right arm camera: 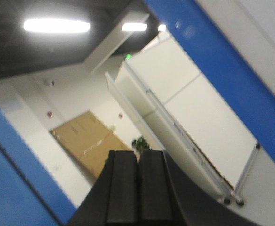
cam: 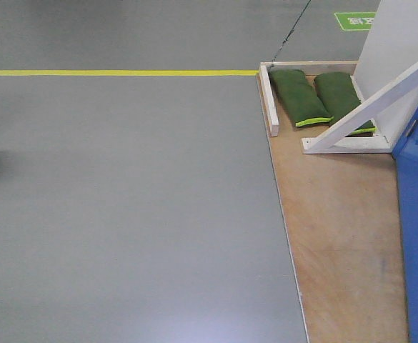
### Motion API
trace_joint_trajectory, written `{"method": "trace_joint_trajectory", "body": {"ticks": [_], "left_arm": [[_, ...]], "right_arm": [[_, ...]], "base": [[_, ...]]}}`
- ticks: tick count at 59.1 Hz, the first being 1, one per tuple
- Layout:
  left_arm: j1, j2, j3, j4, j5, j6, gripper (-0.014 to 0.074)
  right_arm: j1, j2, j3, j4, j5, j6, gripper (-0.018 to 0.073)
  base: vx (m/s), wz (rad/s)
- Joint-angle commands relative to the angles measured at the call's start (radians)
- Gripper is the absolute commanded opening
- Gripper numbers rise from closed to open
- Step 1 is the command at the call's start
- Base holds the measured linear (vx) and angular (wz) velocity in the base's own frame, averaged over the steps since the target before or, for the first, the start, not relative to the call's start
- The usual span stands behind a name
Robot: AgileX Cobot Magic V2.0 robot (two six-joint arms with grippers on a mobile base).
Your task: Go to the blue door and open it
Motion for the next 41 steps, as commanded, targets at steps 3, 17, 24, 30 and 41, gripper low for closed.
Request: {"method": "trace_joint_trajectory", "body": {"ticks": [3,17,24,30,41], "left_arm": [[-0.005,-0.014,-0.027,-0.002,-0.084,-0.007,0.0073],[-0.005,-0.014,-0.027,-0.002,-0.084,-0.007,0.0073],[-0.005,-0.014,-0.027,-0.002,-0.084,-0.007,0.0073],[-0.005,-0.014,-0.027,-0.002,-0.084,-0.007,0.0073],[-0.005,-0.014,-0.027,-0.002,-0.084,-0.007,0.0073]], "right_arm": [[-0.004,-0.031,-0.046,-0.023,0.039,-0.001,-0.0001],[-0.004,-0.03,-0.046,0.043,0.136,0.0,-0.0001],[-0.004,-0.03,-0.046,0.06,0.146,0.0,-0.0001],[-0.004,-0.03,-0.046,0.06,0.149,0.0,-0.0001],[-0.004,-0.03,-0.046,0.058,0.164,0.0,-0.0001]], "base": [[0.0,0.0],[0.0,0.0],[0.0,0.0],[0.0,0.0],[0.0,0.0]]}}
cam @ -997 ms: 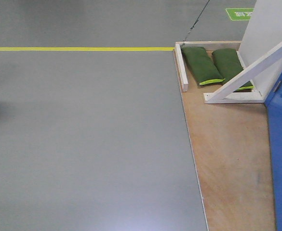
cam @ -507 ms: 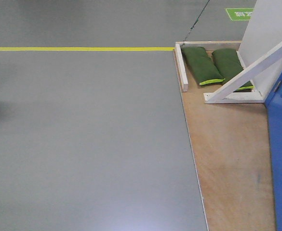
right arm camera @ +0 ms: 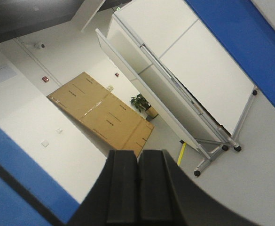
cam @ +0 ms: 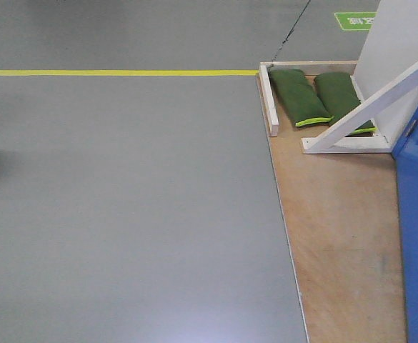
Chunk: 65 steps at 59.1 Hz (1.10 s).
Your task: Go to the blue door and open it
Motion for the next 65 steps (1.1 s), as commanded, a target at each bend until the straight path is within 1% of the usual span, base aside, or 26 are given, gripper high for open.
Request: {"method": "trace_joint_trajectory", "body": {"ticks": [1,11,29,35,46,58,65], "left_arm": [[-0.005,-0.014,-0.027,-0.002,-0.084,-0.007,0.0073],[-0.005,-0.014,-0.027,-0.002,-0.084,-0.007,0.0073],[-0.005,-0.014,-0.027,-0.002,-0.084,-0.007,0.0073],[-0.005,-0.014,-0.027,-0.002,-0.084,-0.007,0.0073],[-0.005,-0.014,-0.027,-0.002,-0.084,-0.007,0.0073],[-0.005,-0.014,-0.027,-0.002,-0.084,-0.007,0.0073],[-0.005,-0.014,-0.027,-0.002,-0.084,-0.007,0.0073]], "right_arm": [[0.003,-0.03,-0.034,-0.014,-0.009,-0.009,-0.0001],[0.003,-0.03,-0.034,-0.018,-0.009,-0.009,-0.0001],[0.003,-0.032,-0.034,-0.001,0.083,-0.009,-0.0001],[0.003,-0.046,-0.034,0.042,0.125,-0.009,-0.0001],[0.003,-0.097,-0.034,0.149,0.274,-0.009,-0.0001],[0.003,-0.135,-0.034,0.166,0.329,-0.009,-0.0001],[0.003,-0.159,-0.034,0.198,0.376,-0.009,-0.0001]], "base": [[0.0,0.0],[0.0,0.0],[0.0,0.0],[0.0,0.0],[0.0,0.0],[0.0,0.0],[0.0,0.0]]}}
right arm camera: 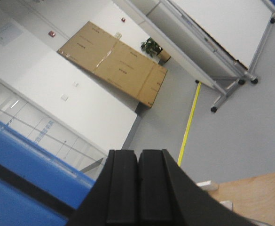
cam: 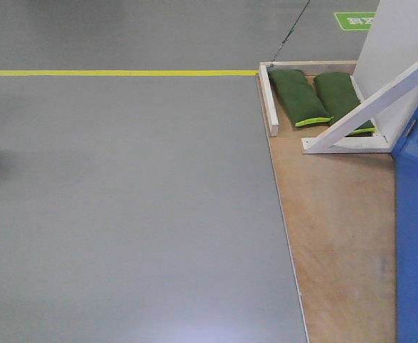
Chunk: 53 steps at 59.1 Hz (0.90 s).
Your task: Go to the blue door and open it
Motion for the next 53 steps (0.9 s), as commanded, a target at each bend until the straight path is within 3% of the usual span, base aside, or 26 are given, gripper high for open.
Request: {"method": "trace_joint_trajectory", "body": {"ticks": [1,36,53], "left_arm": [[-0.005,-0.014,-0.027,-0.002,-0.084,-0.007,0.0073],[-0.005,-0.014,-0.027,-0.002,-0.084,-0.007,0.0073],[-0.005,-0.014,-0.027,-0.002,-0.084,-0.007,0.0073]], "right_arm": [[0.022,-0.054,-0.034,0.066,0.059,-0.013,-0.0001],[0.022,-0.144,-0.034,0.284,0.376,-0.014,-0.0001],[0.023,-0.152,-0.034,0.357,0.439,-0.014,-0.0001]], "base": [[0.0,0.0],[0.0,0.0],[0.0,0.0]]}}
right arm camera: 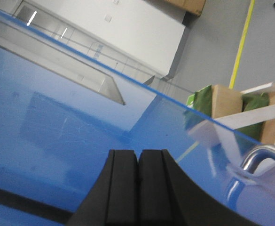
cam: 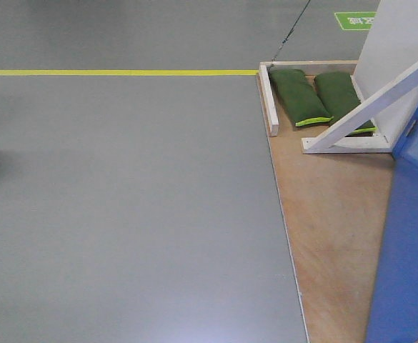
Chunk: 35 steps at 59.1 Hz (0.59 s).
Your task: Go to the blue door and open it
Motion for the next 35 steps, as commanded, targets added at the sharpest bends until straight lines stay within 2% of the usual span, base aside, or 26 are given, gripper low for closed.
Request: {"method": "trace_joint_trajectory", "body": {"ticks": [1,17,26,35], "left_arm": [[-0.004,-0.014,-0.027,-0.002,-0.084,-0.007,0.0073],[-0.004,-0.014,-0.027,-0.002,-0.084,-0.007,0.0073],[-0.004,-0.014,-0.027,-0.002,-0.084,-0.007,0.0073],[-0.004,-0.014,-0.027,-0.002,-0.084,-0.007,0.0073]], "right_arm": [[0.019,-0.031,-0.034,0.103,0.05,-0.014,-0.0001],[0.019,-0.034,-0.034,0.225,0.25,-0.014,-0.0001],[0.019,-0.046,-0.034,0.234,0.359,-0.014,-0.0001],[0.019,-0.059,-0.034,0.277,0.356,-0.014,-0.0001]], "base": [[0.0,0.0],[0.0,0.0],[0.0,0.0],[0.0,0.0]]}}
